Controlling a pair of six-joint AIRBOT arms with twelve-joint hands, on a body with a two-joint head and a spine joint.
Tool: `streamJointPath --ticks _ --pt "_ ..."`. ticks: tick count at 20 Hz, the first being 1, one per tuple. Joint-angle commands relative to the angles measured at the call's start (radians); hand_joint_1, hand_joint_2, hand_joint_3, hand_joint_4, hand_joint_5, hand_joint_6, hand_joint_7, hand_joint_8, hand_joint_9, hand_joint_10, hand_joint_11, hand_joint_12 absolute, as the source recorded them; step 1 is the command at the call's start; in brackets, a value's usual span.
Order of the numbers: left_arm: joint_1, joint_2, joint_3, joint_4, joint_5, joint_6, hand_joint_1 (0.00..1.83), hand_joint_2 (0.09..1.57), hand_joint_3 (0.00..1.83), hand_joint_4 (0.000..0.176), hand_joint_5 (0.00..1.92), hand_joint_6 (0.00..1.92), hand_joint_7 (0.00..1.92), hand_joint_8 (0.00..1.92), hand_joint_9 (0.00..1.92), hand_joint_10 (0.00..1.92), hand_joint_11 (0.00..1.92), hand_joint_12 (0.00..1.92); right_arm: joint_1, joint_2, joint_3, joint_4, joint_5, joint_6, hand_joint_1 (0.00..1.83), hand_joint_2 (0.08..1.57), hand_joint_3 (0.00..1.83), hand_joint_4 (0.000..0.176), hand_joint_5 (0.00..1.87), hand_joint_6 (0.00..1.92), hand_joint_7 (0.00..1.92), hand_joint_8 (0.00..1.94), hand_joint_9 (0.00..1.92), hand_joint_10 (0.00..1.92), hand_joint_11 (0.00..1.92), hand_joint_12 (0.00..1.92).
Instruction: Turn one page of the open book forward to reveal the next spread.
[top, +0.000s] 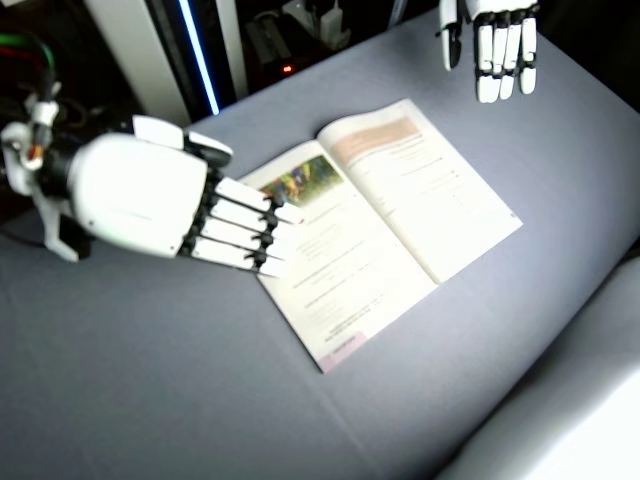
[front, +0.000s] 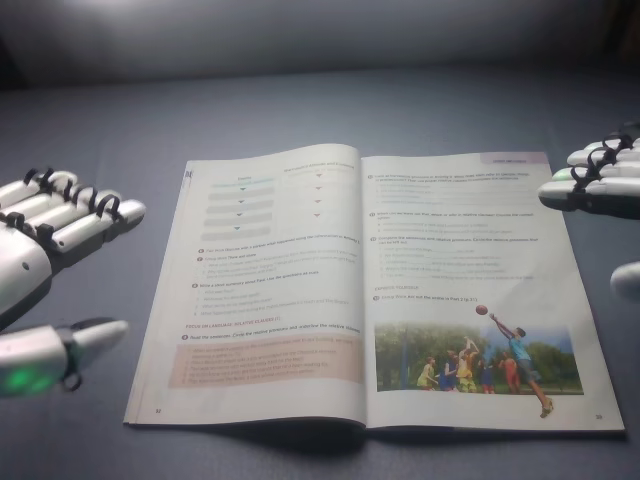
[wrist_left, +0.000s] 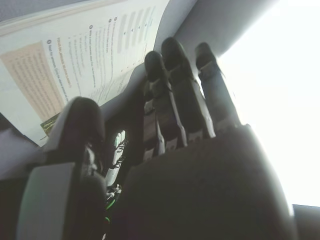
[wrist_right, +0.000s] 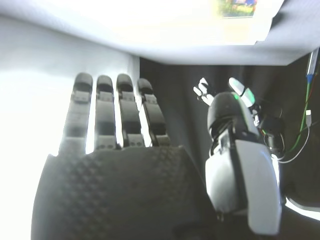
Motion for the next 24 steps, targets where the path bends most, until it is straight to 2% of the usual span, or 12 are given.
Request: streamJointPath --ticks 1,3,5,8,15,17,24 --pt "-0.006 0.002 0.007 -0.004 -0.123 -0.002 0.00 1.34 0.03 0.000 0.05 0.01 0.04 0.01 0.04 0.01 0.02 0.09 0.007 0.003 0.005 0.037 0.096 0.005 0.00 1.41 0.02 0.000 0.13 0.01 0.10 0.01 0.03 0.01 0.02 0.04" --pt "-0.006 0.002 0.007 -0.004 -0.123 -0.002 0.00 1.35 0.01 0.000 0.08 0.01 0.08 0.01 0.07 0.01 0.03 0.08 0.007 0.002 0.005 0.037 0.096 0.005 0.00 1.42 0.01 0.000 0.15 0.01 0.13 0.01 0.06 0.01 0.04 0.04" --pt "-0.006 0.002 0.006 -0.004 -0.123 -0.002 0.00 1.36 0.01 0.000 0.09 0.01 0.10 0.01 0.09 0.01 0.04 0.09 0.007 0.003 0.005 0.037 0.096 0.005 0.00 1.44 0.00 0.000 0.24 0.01 0.27 0.01 0.18 0.01 0.12 0.07" --pt "-0.007 0.002 0.006 0.000 -0.122 -0.004 0.00 1.36 0.01 0.000 0.11 0.01 0.11 0.01 0.10 0.01 0.05 0.09 0.006 0.018 0.000 0.026 0.086 0.005 0.00 1.46 0.00 0.000 0.30 0.01 0.33 0.01 0.26 0.01 0.18 0.09" --pt "-0.012 -0.004 0.008 0.003 -0.114 -0.007 0.00 1.37 0.01 0.000 0.12 0.01 0.13 0.01 0.12 0.01 0.07 0.09 0.018 0.028 0.009 -0.155 -0.043 0.005 0.00 1.40 0.00 0.000 0.14 0.00 0.15 0.00 0.10 0.00 0.09 0.04" --pt "-0.013 -0.005 0.008 0.004 -0.114 -0.007 0.00 1.37 0.01 0.000 0.11 0.00 0.12 0.00 0.11 0.01 0.07 0.09 0.018 0.014 0.012 -0.190 -0.085 0.005 0.00 1.38 0.00 0.000 0.07 0.00 0.06 0.00 0.01 0.00 0.01 0.00" --pt "-0.013 -0.005 0.008 0.005 -0.116 -0.013 0.00 1.37 0.00 0.000 0.12 0.00 0.13 0.01 0.13 0.01 0.07 0.09 0.018 -0.042 0.026 -0.290 -0.163 0.005 0.00 1.30 0.00 0.000 0.00 0.00 0.00 0.00 0.00 0.00 0.00 0.00"
